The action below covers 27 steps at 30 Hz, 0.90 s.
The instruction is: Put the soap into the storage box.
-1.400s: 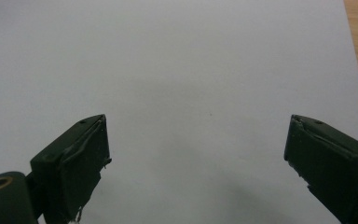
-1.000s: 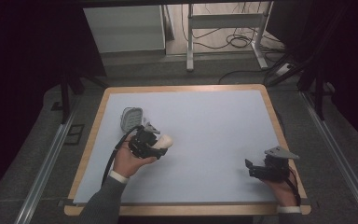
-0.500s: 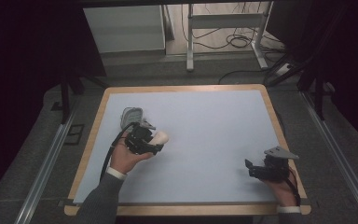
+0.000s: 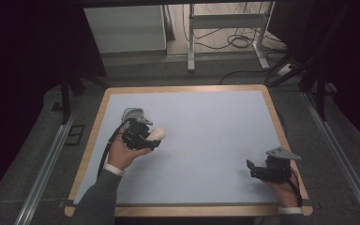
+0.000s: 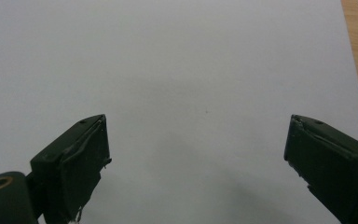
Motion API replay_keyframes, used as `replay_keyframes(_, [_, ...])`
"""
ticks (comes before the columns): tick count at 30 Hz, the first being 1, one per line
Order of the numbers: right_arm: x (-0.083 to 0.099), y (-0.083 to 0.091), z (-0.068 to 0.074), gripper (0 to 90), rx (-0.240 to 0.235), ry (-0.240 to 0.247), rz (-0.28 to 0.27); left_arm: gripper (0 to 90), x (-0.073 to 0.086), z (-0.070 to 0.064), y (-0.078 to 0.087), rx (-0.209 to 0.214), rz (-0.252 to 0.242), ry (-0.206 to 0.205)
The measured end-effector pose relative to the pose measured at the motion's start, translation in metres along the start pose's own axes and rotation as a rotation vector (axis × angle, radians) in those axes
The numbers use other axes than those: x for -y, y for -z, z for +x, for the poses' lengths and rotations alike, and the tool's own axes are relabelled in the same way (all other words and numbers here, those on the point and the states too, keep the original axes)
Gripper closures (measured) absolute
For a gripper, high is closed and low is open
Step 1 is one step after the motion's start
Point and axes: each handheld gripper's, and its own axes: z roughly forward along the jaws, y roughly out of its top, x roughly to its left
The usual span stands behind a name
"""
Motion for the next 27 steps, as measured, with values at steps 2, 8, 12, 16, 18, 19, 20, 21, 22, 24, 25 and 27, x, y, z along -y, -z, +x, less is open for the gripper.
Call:
replay_keyframes(2, [0.000,0.000,0.000,6.4,0.000,0.001,0.001,49.5,0.000,0.002,0.000,-0.003,0.001,0.003])
replay_keyframes(8, [0.000,0.000,-0.001,6.4,0.002,-0.001,0.000,49.5,-0.003,0.005,0.003,-0.004,0.004,0.004])
replay_keyframes(12, [0.000,0.000,-0.001,6.4,0.002,-0.002,0.001,49.5,-0.006,0.007,0.005,-0.011,-0.001,0.005])
replay_keyframes(16, [0.000,0.000,-0.001,6.4,0.002,-0.003,0.002,49.5,-0.008,0.011,0.006,-0.015,-0.005,0.009])
replay_keyframes(18, [0.000,0.000,-0.002,6.4,0.004,-0.004,0.004,49.5,-0.010,0.013,0.006,-0.023,-0.004,0.012])
replay_keyframes(19, [0.000,0.000,-0.002,6.4,0.005,-0.004,0.005,49.5,-0.010,0.014,0.006,-0.025,-0.003,0.013])
replay_keyframes(20, [0.000,0.000,-0.002,6.4,0.005,-0.005,0.007,49.5,-0.011,0.015,0.007,-0.027,-0.002,0.014])
replay_keyframes(21, [0.001,0.000,-0.002,6.4,0.005,-0.005,0.007,49.5,-0.011,0.016,0.007,-0.033,-0.003,0.014])
replay_keyframes(22, [0.001,0.000,-0.002,6.4,0.005,-0.005,0.007,49.5,-0.012,0.018,0.008,-0.035,-0.010,0.020])
replay_keyframes(24, [0.000,0.000,-0.002,6.4,0.003,-0.005,0.005,49.5,-0.013,0.020,0.009,-0.042,-0.013,0.027])
replay_keyframes(25, [0.000,0.000,-0.002,6.4,0.004,-0.004,0.005,49.5,-0.014,0.021,0.009,-0.044,-0.014,0.028])
replay_keyframes(27, [0.001,0.000,-0.001,6.4,0.005,-0.004,0.008,49.5,-0.015,0.024,0.010,-0.050,-0.015,0.032])
